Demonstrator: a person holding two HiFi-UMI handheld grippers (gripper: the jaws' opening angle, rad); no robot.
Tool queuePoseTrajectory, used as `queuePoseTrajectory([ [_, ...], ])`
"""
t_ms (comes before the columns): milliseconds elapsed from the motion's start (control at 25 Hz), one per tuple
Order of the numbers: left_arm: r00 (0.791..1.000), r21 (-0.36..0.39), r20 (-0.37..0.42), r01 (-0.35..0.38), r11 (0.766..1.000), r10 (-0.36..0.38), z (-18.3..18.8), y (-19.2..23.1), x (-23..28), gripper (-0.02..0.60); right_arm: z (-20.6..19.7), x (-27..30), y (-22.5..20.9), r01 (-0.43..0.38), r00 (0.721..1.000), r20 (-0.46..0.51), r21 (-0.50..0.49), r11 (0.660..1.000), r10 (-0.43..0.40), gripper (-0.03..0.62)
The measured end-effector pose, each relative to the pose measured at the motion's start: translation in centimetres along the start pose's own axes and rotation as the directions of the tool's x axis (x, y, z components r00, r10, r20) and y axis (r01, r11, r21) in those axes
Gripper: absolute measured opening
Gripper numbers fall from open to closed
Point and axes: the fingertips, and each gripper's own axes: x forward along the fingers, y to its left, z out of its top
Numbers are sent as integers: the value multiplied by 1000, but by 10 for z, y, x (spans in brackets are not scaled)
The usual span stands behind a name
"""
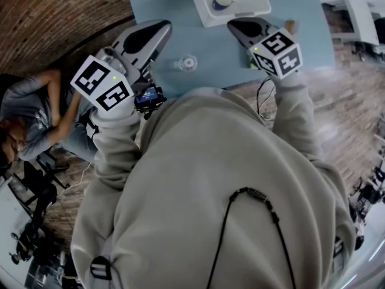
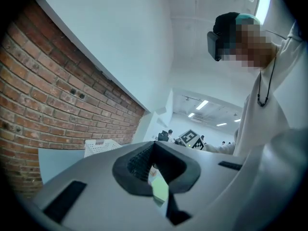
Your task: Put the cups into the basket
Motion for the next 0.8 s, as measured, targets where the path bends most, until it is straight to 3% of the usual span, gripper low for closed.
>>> queuePoseTrajectory([
  [160, 999, -4, 13, 35, 999, -34, 3, -4, 0, -2, 24, -11, 18, -54, 989, 142, 105, 993, 38, 12],
  [320, 998, -12, 14, 66, 998, -66, 2, -8, 3, -2, 54, -24, 37, -142, 945, 316, 177, 974, 80, 12],
  [440, 996, -12, 12, 84, 996, -84, 1, -11, 2, -2, 64, -26, 50, -164, 927, 365, 185, 969, 87, 12],
  [600, 995, -2, 14, 103, 995, -103, 4, -17, 0, -2, 77, -33, 65, -229, 879, 466, 227, 947, 101, 12],
  [800, 993, 17, 20, 112, 994, -112, 6, -21, 1, -2, 80, -39, 71, -200, 870, 485, 174, 964, 93, 12],
])
